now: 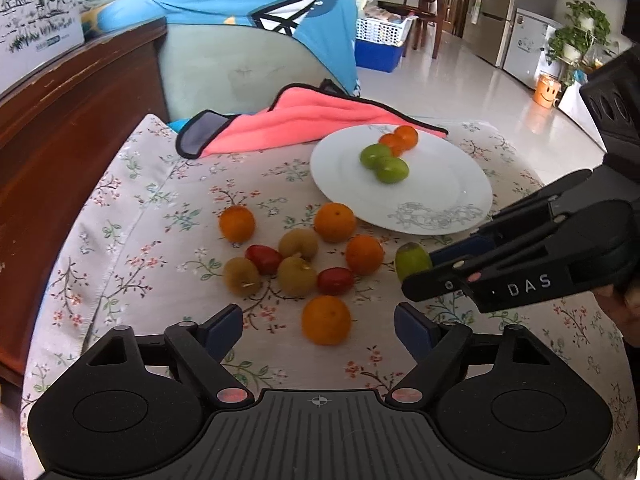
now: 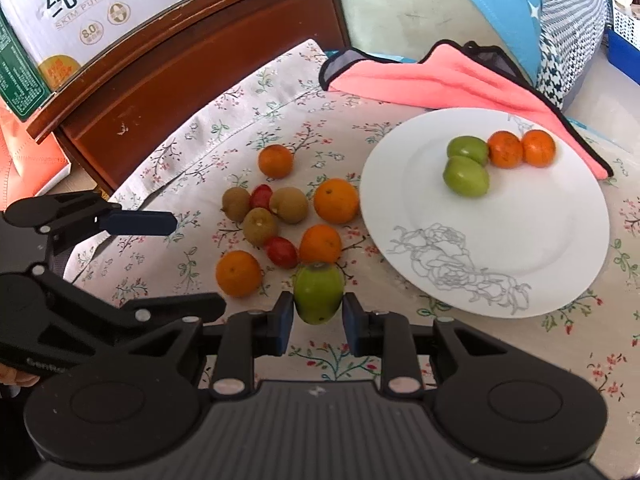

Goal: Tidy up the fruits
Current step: 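Grasp a green lime with the right tool while the left tool grasps a tangerine, then carry the lime and tangerine onto the white plate and open both tools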

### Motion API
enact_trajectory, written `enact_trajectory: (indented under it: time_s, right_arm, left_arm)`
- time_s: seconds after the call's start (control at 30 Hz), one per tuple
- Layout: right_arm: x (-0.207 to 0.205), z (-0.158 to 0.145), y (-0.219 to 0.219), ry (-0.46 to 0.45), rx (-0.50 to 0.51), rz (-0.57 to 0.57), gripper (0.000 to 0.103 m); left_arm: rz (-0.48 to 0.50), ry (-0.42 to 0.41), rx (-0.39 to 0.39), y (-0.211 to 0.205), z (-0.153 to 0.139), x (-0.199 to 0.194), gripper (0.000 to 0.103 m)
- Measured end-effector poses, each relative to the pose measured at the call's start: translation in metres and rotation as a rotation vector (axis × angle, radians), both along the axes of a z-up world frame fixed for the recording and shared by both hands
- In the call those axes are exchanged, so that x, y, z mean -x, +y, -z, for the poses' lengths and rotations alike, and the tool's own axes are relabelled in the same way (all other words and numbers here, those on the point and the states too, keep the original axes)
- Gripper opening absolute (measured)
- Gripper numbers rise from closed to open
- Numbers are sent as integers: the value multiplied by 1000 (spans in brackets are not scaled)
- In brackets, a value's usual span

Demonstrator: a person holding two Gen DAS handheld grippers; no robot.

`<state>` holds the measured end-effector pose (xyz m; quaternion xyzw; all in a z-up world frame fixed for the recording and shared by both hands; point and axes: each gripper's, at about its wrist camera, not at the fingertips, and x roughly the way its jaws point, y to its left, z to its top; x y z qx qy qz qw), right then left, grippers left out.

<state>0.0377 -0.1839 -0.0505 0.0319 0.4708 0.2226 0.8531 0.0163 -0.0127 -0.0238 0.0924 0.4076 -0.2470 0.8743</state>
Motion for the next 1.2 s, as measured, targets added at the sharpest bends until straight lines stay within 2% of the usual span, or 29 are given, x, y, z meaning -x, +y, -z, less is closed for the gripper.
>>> enact_trajectory:
  time_s: [0.3,0.37,0.5,0.8,1.2]
  right_arm:
    - [-3,7,-4,33,28,26,27]
    - [-3,7,-5,37,25,34,27]
    - [-4,8,-6,41,20,37,27]
    - [-4,9,-7,47,6,46,27]
    - [-5,-8,-17,3,-35,65,27]
  left_arm:
    - [-13,30,-14,-11,15,-9,52]
    - [-18,36,-11,-11,17,-10,41]
    - [-13,49,-9,-13,22,-12,30]
    - [-24,48,-21,-17,22,-11,28]
    - [-72,1,55,-21,-9,-17,28]
